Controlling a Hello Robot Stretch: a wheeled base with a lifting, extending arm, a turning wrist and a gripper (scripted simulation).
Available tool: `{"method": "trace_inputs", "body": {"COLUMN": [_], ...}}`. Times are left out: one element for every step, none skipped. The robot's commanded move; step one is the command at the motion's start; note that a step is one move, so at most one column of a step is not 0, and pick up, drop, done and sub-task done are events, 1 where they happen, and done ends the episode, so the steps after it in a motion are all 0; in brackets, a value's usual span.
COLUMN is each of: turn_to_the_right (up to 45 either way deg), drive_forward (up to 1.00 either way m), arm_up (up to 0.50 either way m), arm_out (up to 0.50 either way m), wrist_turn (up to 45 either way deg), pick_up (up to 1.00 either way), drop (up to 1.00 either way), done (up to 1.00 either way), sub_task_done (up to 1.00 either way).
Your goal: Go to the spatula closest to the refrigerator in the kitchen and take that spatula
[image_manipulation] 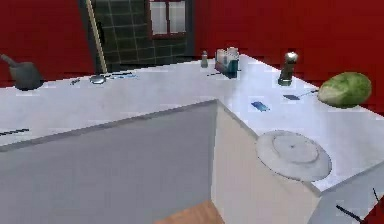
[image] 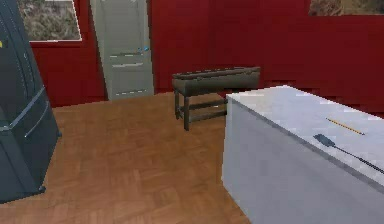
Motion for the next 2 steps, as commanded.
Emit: {"method": "trace_inputs", "body": {"turn_to_the_right": [-21.0,0.0], "drive_forward": [0.00,1.00], "arm_up": [0.00,0.00], "arm_out": [0.00,0.00], "wrist_turn": [0.0,0.0], "pick_up": [0.00,0.00], "drop": [0.00,0.00], "done": [0.00,0.00], "sub_task_done": [0.00,0.00]}}
